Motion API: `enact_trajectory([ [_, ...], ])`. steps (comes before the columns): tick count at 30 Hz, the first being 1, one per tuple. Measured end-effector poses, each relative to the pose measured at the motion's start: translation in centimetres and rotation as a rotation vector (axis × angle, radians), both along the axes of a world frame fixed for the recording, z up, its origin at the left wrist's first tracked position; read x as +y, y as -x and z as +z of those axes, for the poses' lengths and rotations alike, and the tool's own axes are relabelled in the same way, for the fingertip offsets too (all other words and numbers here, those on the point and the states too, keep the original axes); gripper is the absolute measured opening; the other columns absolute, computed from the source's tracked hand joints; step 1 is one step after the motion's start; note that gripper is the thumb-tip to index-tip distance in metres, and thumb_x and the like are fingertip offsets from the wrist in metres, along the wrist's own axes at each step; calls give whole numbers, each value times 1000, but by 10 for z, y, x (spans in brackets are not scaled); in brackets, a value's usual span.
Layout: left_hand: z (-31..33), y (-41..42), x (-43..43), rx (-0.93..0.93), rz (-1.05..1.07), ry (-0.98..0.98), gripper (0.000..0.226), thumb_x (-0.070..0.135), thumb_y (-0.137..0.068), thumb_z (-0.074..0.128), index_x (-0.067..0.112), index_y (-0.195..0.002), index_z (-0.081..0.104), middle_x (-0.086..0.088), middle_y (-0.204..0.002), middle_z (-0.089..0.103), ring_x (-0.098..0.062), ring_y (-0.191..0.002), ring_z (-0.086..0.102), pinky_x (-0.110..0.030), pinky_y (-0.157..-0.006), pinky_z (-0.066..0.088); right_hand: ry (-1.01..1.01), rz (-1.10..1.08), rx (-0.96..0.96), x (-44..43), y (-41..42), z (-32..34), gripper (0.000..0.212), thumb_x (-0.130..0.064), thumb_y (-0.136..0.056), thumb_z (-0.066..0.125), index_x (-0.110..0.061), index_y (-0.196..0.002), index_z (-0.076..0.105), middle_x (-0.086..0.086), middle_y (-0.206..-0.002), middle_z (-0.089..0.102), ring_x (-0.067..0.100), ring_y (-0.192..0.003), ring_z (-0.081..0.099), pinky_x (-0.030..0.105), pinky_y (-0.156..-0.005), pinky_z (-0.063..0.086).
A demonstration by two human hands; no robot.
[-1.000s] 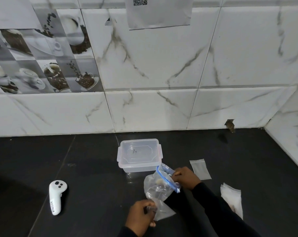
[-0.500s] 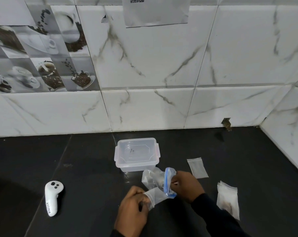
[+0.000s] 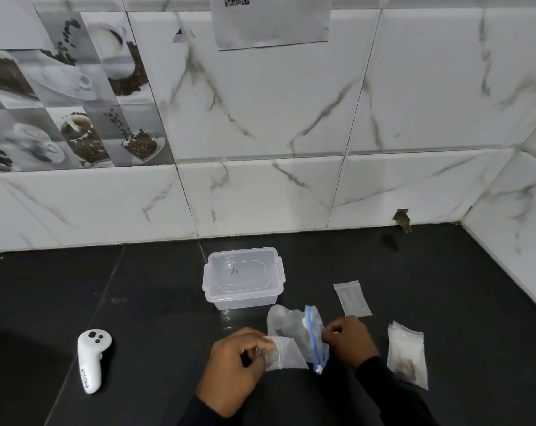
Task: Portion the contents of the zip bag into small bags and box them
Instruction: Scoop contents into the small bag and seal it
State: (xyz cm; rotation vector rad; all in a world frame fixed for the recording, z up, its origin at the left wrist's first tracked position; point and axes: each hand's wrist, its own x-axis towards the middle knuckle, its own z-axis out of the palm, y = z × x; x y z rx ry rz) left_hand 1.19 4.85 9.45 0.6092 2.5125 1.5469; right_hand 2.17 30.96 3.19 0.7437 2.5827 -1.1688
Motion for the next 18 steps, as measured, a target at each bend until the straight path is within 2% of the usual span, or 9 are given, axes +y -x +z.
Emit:
enact_trajectory([
  [2,2,3,1,-44,-3,-40,38,-7,-75,72,31,-79,79,10,-89,73,-8,-65,62,-21,-66,53,72,-47,-23,4,-4,0,23,-12,-80,68,-7,-57,67,6,-59,64,1,-51,55,16,-55,45],
  [4,5,6,2,-72,-10,-63,40,-10,-75,72,29,-77,79,10,-90,73,-5,-62,58,-17,-66,50,108,-87,-10,10,-10,-3,28,-11,-79,69,-9,-51,65,-2,-50,58,-1,-46,50,17,-55,43],
  [7,8,10,3,-105,-10,-84,37,-9,-75,73,27,-75,80,11,-95,72,-11,-66,61,-14,-67,49,157,-160,-4,19,-21,-5,21,-14,-80,71,-3,-62,73,1,-55,65,5,-53,58,26,-61,50],
  [10,11,12,3,-137,-16,-98,34,-7,-77,74,27,-76,80,13,-97,70,-19,-76,65,-17,-71,52,198,-216,30,25,-32,-3,19,-14,-83,71,-6,-66,76,1,-57,67,7,-53,57,24,-58,47],
  [12,10,13,4,-157,-27,-99,33,-6,-77,74,26,-76,81,12,-96,71,-21,-80,66,-22,-74,55,202,-234,67,29,-39,2,19,-14,-86,70,-6,-70,76,0,-58,66,8,-55,57,22,-58,44],
  [15,11,15,5,-181,-50,-97,32,-4,-79,73,28,-79,81,9,-98,72,-20,-83,68,-27,-78,57,225,-257,92,33,-46,13,17,-13,-88,68,-7,-75,77,7,-68,70,13,-64,60,22,-60,44],
  [18,12,18,7,-199,-67,-88,30,-1,-80,74,29,-81,81,10,-99,72,-20,-84,68,-25,-78,57,281,-292,129,37,-53,28,16,-15,-87,70,-11,-74,78,2,-61,67,12,-58,55,23,-56,41],
])
